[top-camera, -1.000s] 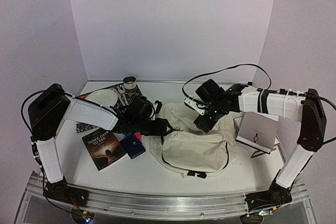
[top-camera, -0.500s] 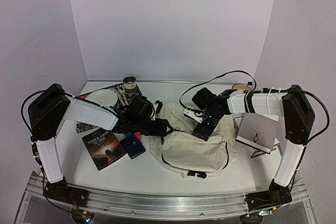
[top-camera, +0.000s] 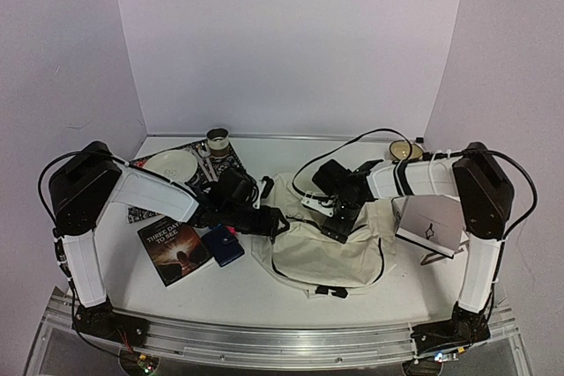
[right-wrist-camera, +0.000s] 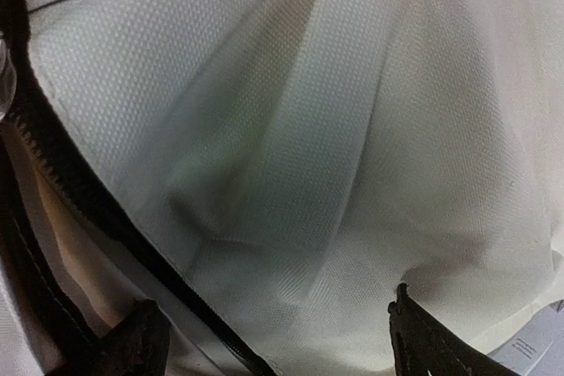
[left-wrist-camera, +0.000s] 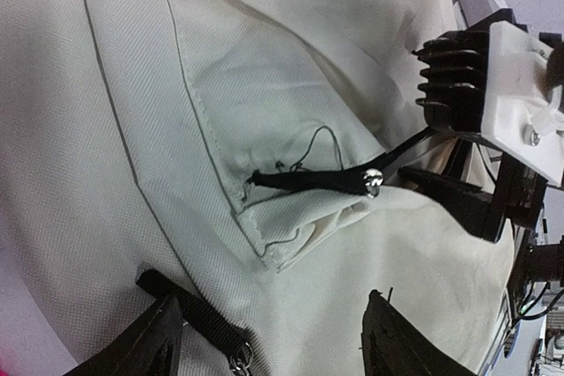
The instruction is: Pack the student bag
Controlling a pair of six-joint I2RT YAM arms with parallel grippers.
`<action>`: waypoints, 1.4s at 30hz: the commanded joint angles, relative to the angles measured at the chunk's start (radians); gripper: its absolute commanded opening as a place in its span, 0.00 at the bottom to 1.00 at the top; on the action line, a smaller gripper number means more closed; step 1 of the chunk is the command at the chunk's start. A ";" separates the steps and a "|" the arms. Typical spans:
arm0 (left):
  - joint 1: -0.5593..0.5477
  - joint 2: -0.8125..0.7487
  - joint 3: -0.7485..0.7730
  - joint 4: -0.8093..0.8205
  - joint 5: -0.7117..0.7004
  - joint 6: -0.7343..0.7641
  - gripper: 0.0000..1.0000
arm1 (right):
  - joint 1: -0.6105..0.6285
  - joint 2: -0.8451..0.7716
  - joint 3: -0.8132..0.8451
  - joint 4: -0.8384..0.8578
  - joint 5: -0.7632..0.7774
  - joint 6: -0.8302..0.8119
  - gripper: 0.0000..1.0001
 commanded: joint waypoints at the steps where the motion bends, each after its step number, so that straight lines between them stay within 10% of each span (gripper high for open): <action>1: -0.002 0.011 -0.024 0.023 0.033 0.025 0.71 | 0.006 0.040 -0.034 0.028 0.143 -0.013 0.71; 15: -0.007 0.027 -0.069 0.015 0.067 0.037 0.70 | 0.010 -0.056 -0.062 0.209 0.340 -0.020 0.24; 29: -0.012 0.037 -0.080 -0.008 0.041 0.043 0.69 | 0.010 -0.078 -0.057 0.181 0.282 0.007 0.01; 42: -0.010 0.018 -0.049 -0.084 -0.047 0.070 0.66 | 0.010 -0.256 -0.053 0.179 0.192 0.074 0.00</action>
